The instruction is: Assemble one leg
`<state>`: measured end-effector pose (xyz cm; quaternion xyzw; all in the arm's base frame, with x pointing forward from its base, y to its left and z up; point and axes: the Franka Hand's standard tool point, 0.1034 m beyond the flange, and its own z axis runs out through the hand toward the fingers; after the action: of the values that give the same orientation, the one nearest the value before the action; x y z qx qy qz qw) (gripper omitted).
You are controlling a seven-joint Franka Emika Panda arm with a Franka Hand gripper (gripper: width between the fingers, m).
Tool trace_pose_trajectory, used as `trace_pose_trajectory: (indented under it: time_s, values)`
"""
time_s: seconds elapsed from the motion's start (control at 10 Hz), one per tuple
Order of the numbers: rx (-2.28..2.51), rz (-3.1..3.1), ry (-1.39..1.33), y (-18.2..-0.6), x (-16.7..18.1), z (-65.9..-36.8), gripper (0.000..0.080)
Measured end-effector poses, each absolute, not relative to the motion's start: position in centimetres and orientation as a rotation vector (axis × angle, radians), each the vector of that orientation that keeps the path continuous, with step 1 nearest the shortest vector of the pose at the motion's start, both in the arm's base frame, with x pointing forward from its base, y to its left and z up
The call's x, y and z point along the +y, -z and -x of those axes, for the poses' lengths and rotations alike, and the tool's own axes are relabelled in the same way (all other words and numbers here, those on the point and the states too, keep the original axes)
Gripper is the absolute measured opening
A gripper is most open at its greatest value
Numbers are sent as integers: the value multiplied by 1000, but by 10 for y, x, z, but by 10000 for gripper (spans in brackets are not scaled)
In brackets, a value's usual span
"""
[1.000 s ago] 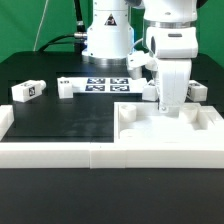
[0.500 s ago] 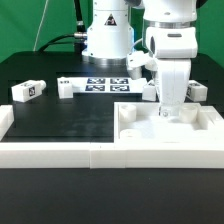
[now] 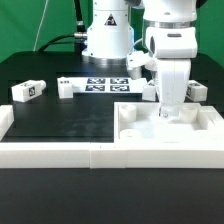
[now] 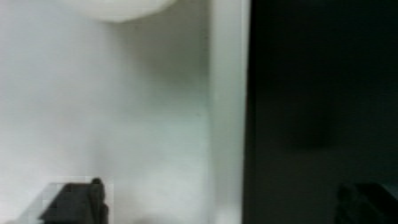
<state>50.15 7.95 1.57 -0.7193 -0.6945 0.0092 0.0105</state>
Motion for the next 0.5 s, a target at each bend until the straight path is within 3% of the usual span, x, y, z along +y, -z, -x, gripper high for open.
trace_pose_trajectory:
  time_s: [0.3,0.5]
  values:
    - [-2029,2396,-21,-43,88,-476,648]
    - [-1904,2498,-36,-52,106,-453,648]
